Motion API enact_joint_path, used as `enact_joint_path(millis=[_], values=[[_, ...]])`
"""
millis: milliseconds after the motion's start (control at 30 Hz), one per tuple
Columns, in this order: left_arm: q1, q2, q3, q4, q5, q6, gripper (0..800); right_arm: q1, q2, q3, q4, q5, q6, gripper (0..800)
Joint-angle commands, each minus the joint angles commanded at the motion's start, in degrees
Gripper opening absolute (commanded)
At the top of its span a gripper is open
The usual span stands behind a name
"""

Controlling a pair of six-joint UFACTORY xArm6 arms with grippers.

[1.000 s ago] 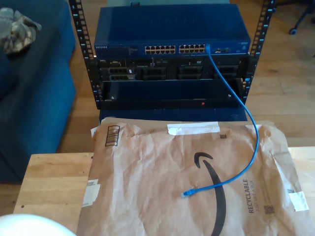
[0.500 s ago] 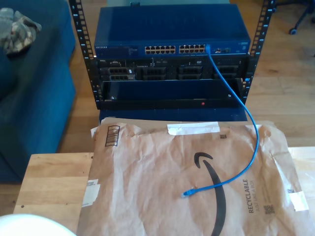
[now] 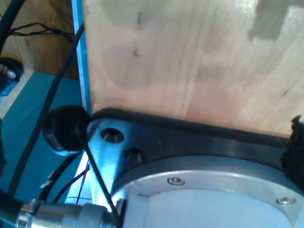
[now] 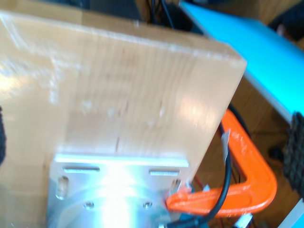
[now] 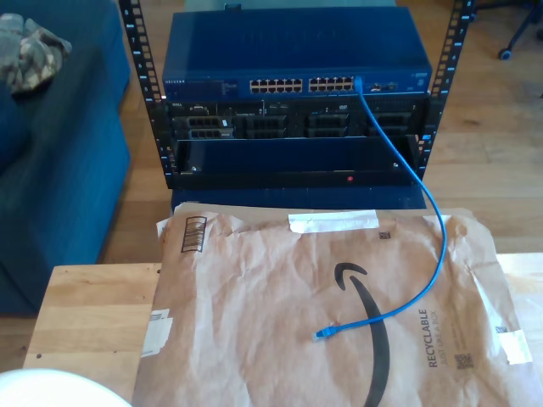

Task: Grab the cable and plug it in

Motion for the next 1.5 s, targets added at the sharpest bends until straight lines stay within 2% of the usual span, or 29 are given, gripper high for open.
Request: enact_joint_path(millis=[200, 267, 567, 1500], values=[[0.0, 0.0, 0.0, 0.0, 0.0, 0.0, 800, -0.2, -2.6, 2.8, 0.6, 0.1, 2.7, 796], [-0.1, 0.0, 0.0, 0.0, 0.0, 0.0, 800, -0.1, -3.1, 6.1, 0.3, -0.6, 2.8, 796], [0.0, 0.0, 0.0, 0.0, 0.0, 0.0, 800, -0.4, 0.0, 11.5, 0.4, -8.3, 2.2, 797], [0.0, 0.0, 0.0, 0.0, 0.0, 0.0, 800, -0.4, 1.1, 11.9, 0.0, -10.5, 2.1, 797]])
